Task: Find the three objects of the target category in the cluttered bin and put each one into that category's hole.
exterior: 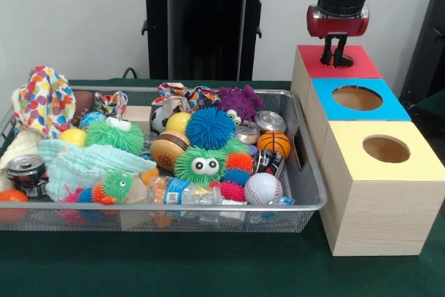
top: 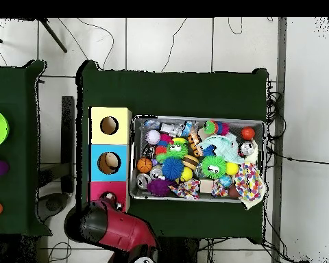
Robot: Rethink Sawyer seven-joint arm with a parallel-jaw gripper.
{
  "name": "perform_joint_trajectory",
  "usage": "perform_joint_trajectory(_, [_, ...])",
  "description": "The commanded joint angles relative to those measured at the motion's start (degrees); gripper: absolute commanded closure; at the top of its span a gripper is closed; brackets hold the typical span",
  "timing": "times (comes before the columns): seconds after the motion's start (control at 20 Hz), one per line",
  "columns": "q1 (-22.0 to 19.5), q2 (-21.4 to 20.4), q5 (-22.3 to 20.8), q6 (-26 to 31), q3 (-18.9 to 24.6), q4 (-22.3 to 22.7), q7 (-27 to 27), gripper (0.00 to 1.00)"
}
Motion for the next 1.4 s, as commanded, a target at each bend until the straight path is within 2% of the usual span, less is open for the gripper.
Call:
perform_joint_trajectory(0.05, [-0.5,-0.6,1.4,6.8,-1.5,-3.4,16.2,1.00])
perform_joint_trajectory(0.35, [-0.7,-1.6,1.2,8.1,-1.2,-3.2,16.6,1.00])
perform_joint_trajectory(0.65, [-3.5,-2.0,1.8,3.4,2.8,-0.6,15.8,1.00])
perform_joint_trajectory(0.7, [-4.1,-2.2,1.8,2.7,3.5,-0.1,15.9,0.00])
perform_joint_trajectory(1.4, [-7.8,-3.1,0.5,-0.6,6.5,4.1,15.4,0.00])
